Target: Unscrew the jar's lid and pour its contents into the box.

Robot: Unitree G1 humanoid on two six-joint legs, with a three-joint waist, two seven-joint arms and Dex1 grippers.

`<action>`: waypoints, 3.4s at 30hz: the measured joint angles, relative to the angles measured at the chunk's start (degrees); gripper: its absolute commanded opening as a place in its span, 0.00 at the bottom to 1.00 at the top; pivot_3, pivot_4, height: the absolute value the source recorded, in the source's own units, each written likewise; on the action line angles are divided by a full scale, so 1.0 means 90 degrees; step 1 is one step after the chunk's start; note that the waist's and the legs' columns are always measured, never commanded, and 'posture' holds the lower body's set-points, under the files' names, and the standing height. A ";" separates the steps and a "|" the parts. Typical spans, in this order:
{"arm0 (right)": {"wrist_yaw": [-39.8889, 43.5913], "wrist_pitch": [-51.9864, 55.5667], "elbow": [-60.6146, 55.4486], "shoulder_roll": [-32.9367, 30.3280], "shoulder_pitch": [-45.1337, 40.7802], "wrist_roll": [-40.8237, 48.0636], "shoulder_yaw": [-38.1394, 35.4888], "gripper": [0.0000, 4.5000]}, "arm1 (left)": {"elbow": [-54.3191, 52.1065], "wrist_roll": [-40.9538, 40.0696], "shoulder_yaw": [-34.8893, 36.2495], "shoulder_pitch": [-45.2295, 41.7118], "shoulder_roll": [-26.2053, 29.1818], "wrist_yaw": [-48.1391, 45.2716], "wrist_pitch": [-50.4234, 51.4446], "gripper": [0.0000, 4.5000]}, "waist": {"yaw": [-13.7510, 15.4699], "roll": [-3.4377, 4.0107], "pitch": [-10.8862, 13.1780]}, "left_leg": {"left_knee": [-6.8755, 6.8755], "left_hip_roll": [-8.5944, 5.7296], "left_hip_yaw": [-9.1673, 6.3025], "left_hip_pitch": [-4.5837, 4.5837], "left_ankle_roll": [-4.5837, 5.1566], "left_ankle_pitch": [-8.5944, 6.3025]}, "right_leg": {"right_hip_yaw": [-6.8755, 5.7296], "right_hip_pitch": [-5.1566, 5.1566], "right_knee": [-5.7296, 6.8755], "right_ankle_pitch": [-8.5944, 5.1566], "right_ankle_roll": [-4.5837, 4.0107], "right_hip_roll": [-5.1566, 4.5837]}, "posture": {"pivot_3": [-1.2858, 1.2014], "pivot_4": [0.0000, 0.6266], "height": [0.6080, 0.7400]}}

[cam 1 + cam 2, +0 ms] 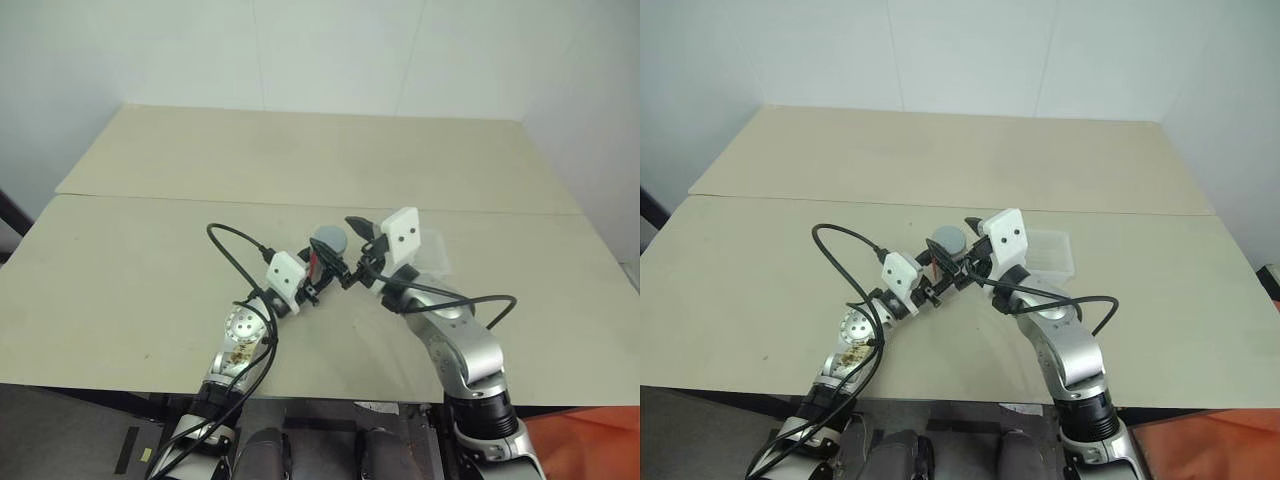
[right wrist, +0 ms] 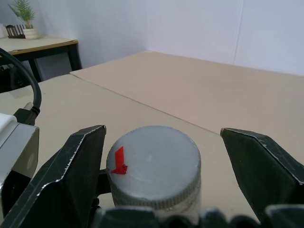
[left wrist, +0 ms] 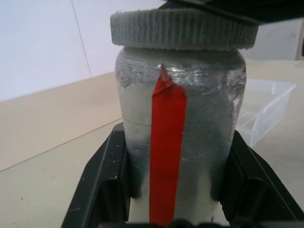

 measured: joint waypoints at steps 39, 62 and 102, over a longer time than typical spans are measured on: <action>0.0907 -0.0278 0.0309 -0.0248 -0.0030 0.0117 -0.0038 0.63 | -0.0347 -0.0354 -0.0041 0.0193 0.0073 -0.0441 0.0255 0.44 | -0.0008 0.0000 0.0000 | 0.0001 0.0000 -0.0002 0.0000 0.0000 0.0000 | 0.0001 0.0001 0.0000 0.0000 0.0000 0.0000 | 0.52 0.24 1.00; 0.7002 -0.1124 0.3410 -0.1969 -0.2186 0.1310 -0.0101 0.63 | -0.1236 -0.1227 -0.0420 0.0554 0.0384 -0.2017 0.0726 0.44 | 0.0012 0.0001 0.0000 | 0.0007 0.0000 -0.0002 0.0006 0.0010 -0.0005 | 0.0004 0.0005 0.0002 0.0000 -0.0001 0.0000 | 0.52 0.24 1.00; 0.3503 -0.1599 0.0452 -0.1740 0.0048 0.1224 -0.1460 0.99 | -0.0477 -0.0563 -0.0288 0.0256 0.0188 -0.1402 0.0324 0.44 | 0.0018 0.0005 -0.0001 | 0.0005 0.0006 -0.0015 0.0012 -0.0002 0.0001 | 0.0007 -0.0007 0.0030 -0.0001 -0.0001 -0.0001 | 0.52 0.24 1.00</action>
